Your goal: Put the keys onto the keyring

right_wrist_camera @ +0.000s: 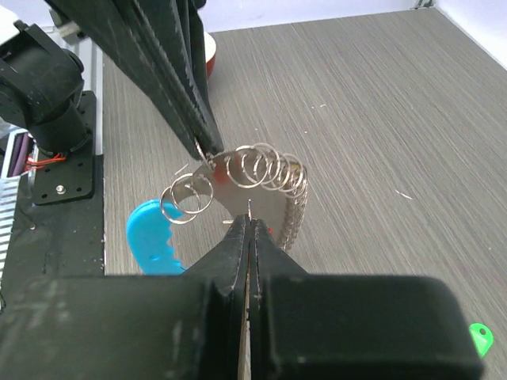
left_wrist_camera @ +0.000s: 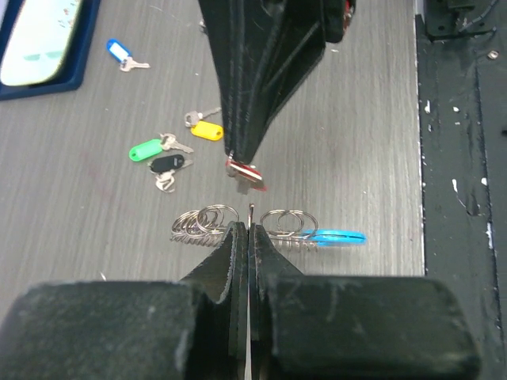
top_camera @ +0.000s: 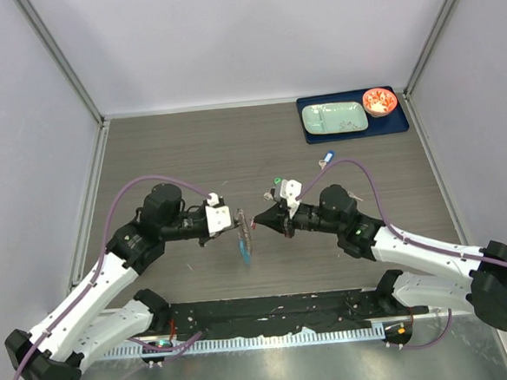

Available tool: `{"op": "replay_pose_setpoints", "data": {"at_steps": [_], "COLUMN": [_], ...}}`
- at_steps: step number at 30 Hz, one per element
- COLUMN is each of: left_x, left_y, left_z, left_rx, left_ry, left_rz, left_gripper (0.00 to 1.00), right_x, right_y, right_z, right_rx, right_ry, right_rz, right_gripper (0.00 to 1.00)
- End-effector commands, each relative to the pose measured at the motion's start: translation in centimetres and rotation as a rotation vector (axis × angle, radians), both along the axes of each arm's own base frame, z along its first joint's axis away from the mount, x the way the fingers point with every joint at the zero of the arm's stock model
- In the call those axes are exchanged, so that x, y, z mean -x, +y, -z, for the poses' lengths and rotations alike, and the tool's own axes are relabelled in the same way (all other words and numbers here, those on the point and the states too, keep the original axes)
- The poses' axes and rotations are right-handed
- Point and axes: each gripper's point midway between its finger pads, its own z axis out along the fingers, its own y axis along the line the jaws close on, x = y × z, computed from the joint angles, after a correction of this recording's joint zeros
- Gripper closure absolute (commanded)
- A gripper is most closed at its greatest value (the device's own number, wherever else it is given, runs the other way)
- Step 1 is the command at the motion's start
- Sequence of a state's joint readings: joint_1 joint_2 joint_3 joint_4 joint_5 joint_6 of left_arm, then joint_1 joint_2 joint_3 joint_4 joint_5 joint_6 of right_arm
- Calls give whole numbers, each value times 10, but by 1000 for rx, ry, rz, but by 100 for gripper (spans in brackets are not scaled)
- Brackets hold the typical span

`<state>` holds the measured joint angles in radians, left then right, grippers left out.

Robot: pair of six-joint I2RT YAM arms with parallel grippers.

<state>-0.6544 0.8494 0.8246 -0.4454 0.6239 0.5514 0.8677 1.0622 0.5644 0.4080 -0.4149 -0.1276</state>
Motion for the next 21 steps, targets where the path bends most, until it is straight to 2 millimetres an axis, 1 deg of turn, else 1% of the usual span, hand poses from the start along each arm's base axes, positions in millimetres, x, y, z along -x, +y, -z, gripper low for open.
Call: {"op": "replay_pose_setpoints", "data": {"at_steps": [1,2,3,6,8,9,11,17,18,21], "left_x": [11,14,15,18,19,18,17,12,11,8], "left_y": [-7,-8,-9,-12,-12,-12,-12,-12,-11,-12], "left_z": [-9,-4,-4,2,4,7,8,16,16,24], "left_rx": [67,71,77,74,70,60,57,42,41,26], "left_ry": [-22,-3,-1,21,26,30,27,34,31,43], "left_rz": [65,75,79,92,94,86,79,57,50,38], "left_gripper": [100,100,100,100,100,100,100,100,100,100], "right_x": [11,11,13,17,19,20,23,29,30,28], "right_y": [3,2,2,4,4,4,5,8,8,10], "right_z": [-24,-25,-21,-17,-18,-18,-18,-12,-7,-1], "right_rx": [-107,-111,-94,-62,-64,-63,-60,-10,11,44], "right_ry": [-19,-16,-9,-9,-16,-19,-20,-51,-45,-61], "right_rz": [-40,-38,-48,-72,-72,-75,-82,-84,-83,-72], "right_gripper": [99,99,99,99,99,99,99,99,99,99]}}
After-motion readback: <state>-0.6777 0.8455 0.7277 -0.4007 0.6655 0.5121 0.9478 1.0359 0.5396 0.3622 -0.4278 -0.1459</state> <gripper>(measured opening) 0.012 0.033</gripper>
